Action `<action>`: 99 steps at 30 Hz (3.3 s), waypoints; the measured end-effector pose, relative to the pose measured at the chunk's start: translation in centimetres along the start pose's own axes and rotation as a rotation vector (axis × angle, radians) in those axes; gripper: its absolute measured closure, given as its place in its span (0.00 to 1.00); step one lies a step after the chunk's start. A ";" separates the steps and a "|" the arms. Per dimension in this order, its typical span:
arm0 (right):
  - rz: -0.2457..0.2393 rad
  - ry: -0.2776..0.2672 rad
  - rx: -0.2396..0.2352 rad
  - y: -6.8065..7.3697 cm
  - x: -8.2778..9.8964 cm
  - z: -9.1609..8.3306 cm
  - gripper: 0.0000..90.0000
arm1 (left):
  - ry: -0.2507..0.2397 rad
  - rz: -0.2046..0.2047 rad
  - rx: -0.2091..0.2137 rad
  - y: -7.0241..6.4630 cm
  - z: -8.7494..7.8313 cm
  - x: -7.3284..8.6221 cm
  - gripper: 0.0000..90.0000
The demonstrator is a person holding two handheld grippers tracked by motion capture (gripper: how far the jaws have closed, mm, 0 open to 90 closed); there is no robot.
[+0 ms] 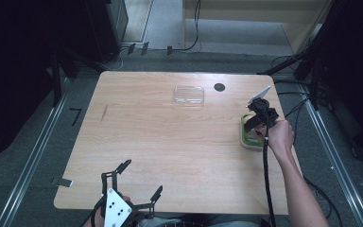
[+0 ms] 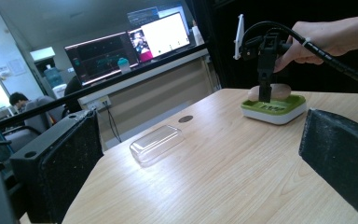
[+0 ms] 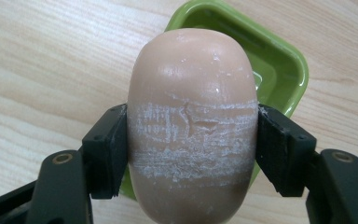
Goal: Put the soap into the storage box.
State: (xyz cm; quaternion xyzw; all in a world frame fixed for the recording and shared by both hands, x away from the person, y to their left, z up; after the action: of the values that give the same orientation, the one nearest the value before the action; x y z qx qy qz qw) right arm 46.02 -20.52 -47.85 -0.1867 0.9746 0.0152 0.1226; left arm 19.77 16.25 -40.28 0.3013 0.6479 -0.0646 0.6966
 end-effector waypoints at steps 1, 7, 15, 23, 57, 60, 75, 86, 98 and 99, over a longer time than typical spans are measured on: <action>0.011 -0.001 -0.002 -0.2 -0.1 0.2 0.38 | 0.000 0.000 0.000 0.0 0.0 0.0 0.00; 0.034 -0.001 -0.008 -0.5 -0.1 0.7 0.38 | -0.001 -0.001 0.000 0.0 0.0 0.0 0.00; 0.051 0.002 -0.014 -0.9 -0.1 1.3 0.38 | 0.000 0.000 -0.001 0.0 0.0 0.0 0.00; 0.082 0.010 -0.017 -1.3 0.1 2.0 0.38 | 0.000 0.000 0.000 0.0 0.0 0.0 0.00; 0.014 0.023 -0.033 -1.4 -0.1 3.5 0.38 | 0.003 -0.002 -0.012 0.1 -0.3 0.1 0.00; 0.013 0.024 -0.033 -1.4 -0.2 3.5 0.38 | 0.003 -0.001 -0.011 0.1 -0.3 0.1 0.00; 0.014 0.036 -0.031 -1.4 -0.2 3.5 0.37 | 0.004 -0.002 -0.013 0.1 -0.4 0.1 0.00; 0.006 0.040 -0.037 -1.2 -0.2 2.6 0.26 | 0.004 -0.002 -0.016 0.2 -0.5 0.1 0.00; -0.001 0.053 -0.037 -1.1 0.4 1.3 0.16 | 0.003 -0.002 -0.016 0.2 -0.5 0.1 0.00; -0.003 0.052 -0.045 -1.1 0.5 1.2 0.16 | 0.003 -0.002 -0.016 0.2 -0.5 0.1 0.00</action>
State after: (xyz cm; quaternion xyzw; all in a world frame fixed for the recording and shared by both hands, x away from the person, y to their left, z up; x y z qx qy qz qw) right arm 46.22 -21.60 -49.10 -0.1911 0.9767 0.0320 0.0928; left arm 19.45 16.64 -40.28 0.2953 0.6497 -0.0597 0.6979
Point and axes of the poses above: each handheld gripper's, and its own axes: z roughly forward along the jaws, x roughly out of its underside, y roughly to its left, the point moved 6 cm from there along z, roughly forward along the jaws, and after that the axes turned 2 degrees about -x, right-handed, at the moved point
